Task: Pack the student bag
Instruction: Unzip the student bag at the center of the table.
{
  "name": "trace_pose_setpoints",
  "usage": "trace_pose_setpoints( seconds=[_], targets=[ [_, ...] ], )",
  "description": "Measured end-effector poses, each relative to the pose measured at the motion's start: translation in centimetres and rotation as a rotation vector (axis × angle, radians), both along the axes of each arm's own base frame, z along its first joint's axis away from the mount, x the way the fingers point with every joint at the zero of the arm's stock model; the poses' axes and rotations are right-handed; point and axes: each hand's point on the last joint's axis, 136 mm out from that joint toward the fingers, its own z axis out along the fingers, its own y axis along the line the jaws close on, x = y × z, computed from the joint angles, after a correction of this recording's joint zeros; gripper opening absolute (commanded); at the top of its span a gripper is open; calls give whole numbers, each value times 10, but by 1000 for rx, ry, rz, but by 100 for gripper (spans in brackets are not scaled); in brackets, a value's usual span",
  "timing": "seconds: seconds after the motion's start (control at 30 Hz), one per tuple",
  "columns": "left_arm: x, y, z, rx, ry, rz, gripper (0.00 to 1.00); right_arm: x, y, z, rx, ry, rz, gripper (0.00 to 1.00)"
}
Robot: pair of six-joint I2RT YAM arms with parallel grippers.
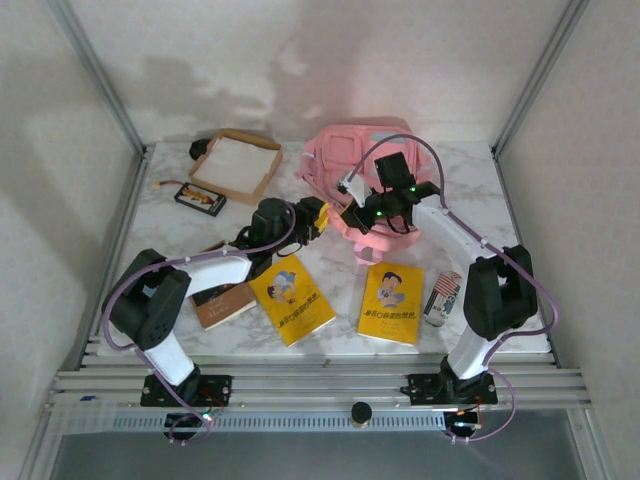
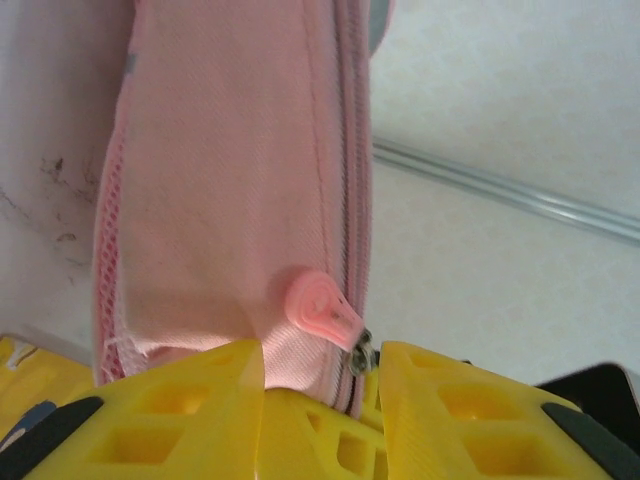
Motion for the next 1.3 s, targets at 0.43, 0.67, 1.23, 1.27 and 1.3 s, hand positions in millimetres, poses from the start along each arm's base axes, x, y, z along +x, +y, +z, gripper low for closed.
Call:
trace_pose_setpoints(
  seconds=[0.43, 0.67, 1.23, 1.27, 1.3],
  targets=[
    [13, 3, -11, 8, 32, 60, 22, -4, 0, -3, -2, -6, 4, 0],
    [15, 6, -12, 8, 38, 84, 20, -4, 0, -3, -5, -5, 4, 0],
    [21, 1, -8, -19, 18, 87, 16, -4, 0, -5, -18, -10, 0, 0],
    [21, 1, -8, -19, 19, 87, 16, -4, 0, -5, -18, -10, -1, 0],
    [21, 1, -8, -19, 18, 88, 15, -4, 0, -5, -18, -10, -1, 0]
  ],
)
